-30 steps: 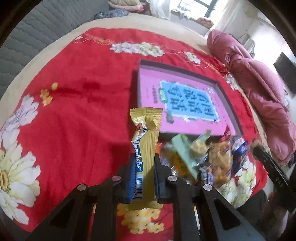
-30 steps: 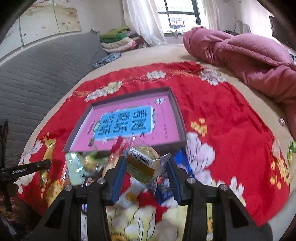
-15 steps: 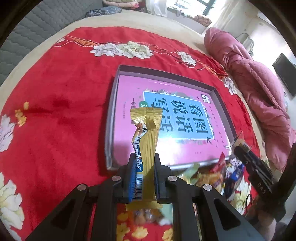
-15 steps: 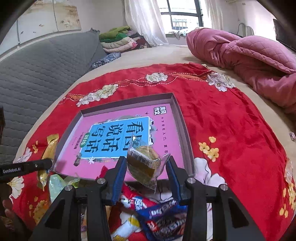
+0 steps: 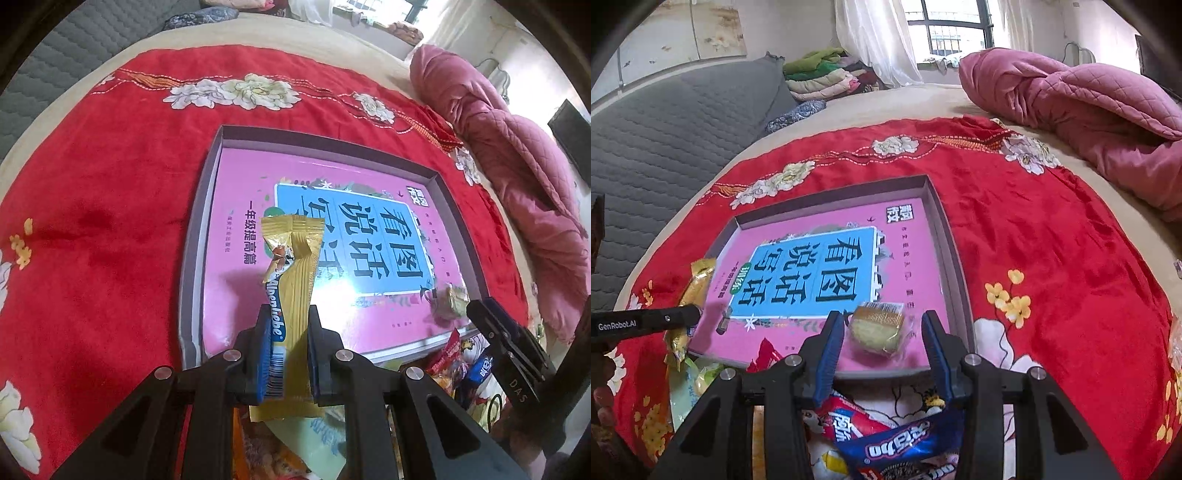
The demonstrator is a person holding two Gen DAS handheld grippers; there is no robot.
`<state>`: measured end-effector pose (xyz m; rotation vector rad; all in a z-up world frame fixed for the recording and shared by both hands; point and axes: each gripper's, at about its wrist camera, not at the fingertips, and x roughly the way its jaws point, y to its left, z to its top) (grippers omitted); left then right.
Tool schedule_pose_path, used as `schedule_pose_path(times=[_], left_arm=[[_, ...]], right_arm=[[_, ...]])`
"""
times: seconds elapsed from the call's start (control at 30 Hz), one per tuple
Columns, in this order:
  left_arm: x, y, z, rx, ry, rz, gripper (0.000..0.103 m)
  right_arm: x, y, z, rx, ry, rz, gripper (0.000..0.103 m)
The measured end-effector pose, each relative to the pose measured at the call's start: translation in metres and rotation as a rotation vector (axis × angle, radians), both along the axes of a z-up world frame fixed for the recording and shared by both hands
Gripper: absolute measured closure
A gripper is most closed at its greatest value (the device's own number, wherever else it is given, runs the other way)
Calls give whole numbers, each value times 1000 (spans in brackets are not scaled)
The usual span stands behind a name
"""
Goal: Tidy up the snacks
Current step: 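Lift the yellow wafer bar with the left tool while the right tool carries the cake over the pink box, then release the wafer bar into the box with the left tool while the right tool releases the cake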
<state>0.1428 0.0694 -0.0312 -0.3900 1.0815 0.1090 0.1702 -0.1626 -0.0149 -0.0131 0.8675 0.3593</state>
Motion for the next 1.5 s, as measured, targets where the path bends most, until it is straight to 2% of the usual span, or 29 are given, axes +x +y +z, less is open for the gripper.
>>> schedule_pose_path(times=[0.87, 1.13, 1.33, 1.37, 1.47, 1.5], left_arm=[[13, 5, -5, -25, -1, 8, 83], [21, 10, -15, 46, 32, -24, 80], [24, 17, -12, 38, 9, -18, 80], [22, 17, -10, 32, -1, -18, 78], [20, 17, -5, 29, -14, -17, 64], [19, 17, -3, 25, -20, -17, 63]], right_arm=[[-4, -14, 1, 31, 11, -41, 59], [-5, -16, 0, 37, 17, -46, 59], [-6, -18, 1, 39, 11, -51, 59], [-7, -19, 2, 41, 9, -53, 59], [-7, -19, 2, 41, 7, -57, 59], [-6, -19, 3, 41, 6, -58, 59]])
